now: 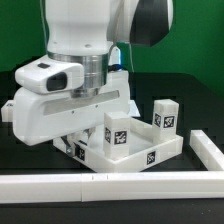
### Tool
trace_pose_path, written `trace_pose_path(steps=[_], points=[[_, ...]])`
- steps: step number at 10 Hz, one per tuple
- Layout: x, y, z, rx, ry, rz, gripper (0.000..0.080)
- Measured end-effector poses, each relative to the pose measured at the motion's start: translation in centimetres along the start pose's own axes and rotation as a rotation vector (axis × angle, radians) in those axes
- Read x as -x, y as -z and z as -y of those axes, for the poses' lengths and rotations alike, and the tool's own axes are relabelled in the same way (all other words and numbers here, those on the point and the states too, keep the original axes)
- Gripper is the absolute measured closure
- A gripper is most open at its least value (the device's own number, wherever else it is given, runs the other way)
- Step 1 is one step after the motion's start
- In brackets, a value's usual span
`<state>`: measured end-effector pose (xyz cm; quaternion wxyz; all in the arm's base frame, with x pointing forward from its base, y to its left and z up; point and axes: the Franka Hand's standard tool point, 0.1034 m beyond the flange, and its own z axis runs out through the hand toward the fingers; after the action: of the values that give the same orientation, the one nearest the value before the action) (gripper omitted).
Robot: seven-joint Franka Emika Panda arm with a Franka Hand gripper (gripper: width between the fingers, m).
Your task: Assemble square table
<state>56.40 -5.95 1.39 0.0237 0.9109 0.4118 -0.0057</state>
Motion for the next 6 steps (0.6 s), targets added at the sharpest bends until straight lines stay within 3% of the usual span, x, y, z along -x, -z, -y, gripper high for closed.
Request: trace_pose_path(steps=[1,4,5,6], points=[[-0.3,0.1,-0.1,0.015,0.104,0.002,0.0736],[0.0,0.0,-0.4,0.025,0.282,0.023,0.0736],[-1.2,0.0,0.1,0.038,0.390,0.027,0.0736],[-2.9,-0.1,0.8,0.070,0.501,0.012,0.0736]])
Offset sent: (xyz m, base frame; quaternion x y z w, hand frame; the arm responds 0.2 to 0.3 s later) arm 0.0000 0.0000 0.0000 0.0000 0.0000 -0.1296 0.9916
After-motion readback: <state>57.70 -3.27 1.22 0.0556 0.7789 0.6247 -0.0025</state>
